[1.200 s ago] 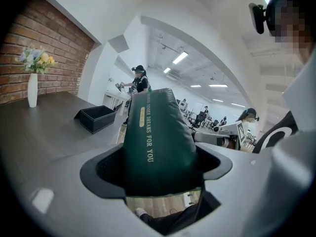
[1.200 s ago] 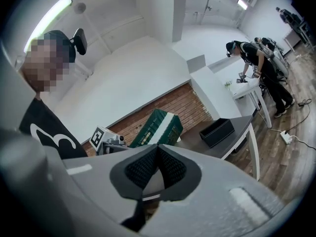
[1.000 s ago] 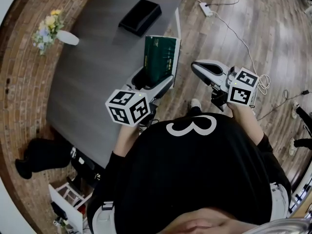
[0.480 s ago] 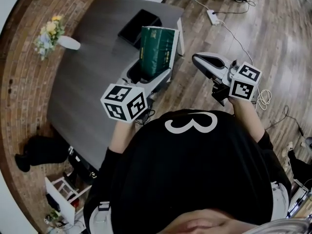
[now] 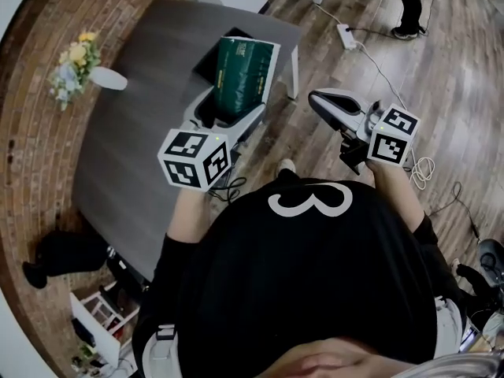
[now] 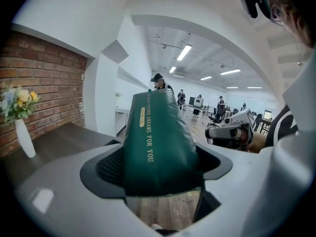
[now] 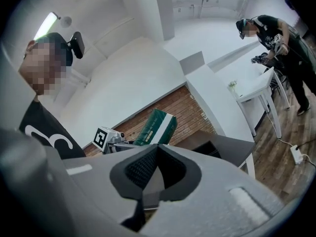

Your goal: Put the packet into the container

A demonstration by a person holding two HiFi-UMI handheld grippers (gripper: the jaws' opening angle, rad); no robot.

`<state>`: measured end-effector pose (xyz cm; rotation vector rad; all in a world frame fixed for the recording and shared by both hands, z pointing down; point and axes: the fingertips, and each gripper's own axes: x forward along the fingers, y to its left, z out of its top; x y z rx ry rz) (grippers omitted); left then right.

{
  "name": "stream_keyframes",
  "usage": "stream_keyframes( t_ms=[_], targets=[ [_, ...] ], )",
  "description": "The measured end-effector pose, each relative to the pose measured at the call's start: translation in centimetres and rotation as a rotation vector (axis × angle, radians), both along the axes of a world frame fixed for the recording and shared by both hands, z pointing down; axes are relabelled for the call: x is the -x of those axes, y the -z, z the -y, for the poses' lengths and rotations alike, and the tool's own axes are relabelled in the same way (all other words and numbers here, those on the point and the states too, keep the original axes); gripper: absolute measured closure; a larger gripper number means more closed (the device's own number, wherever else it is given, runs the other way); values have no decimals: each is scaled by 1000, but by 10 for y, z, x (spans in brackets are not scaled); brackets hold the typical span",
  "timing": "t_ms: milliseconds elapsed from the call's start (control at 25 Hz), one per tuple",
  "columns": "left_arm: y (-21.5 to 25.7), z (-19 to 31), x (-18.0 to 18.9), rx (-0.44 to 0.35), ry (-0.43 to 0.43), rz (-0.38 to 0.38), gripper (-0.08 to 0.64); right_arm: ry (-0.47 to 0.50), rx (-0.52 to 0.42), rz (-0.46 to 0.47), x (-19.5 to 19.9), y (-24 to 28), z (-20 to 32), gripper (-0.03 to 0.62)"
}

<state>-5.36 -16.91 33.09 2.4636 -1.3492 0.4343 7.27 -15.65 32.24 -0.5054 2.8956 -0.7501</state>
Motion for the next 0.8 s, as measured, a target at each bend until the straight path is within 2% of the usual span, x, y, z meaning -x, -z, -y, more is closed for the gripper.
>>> stream_keyframes(
  t_ms=[120, 360, 800],
  targets=[
    [5, 28, 12, -15, 1, 22, 106, -11, 14, 0, 3, -1, 24, 591],
    [6, 75, 43, -49, -7, 113, 107, -12, 44, -7, 25, -9, 60, 591],
    [-26, 133, 81, -31, -114, 260, 107, -24, 111, -58, 51, -29, 92, 591]
  ],
)
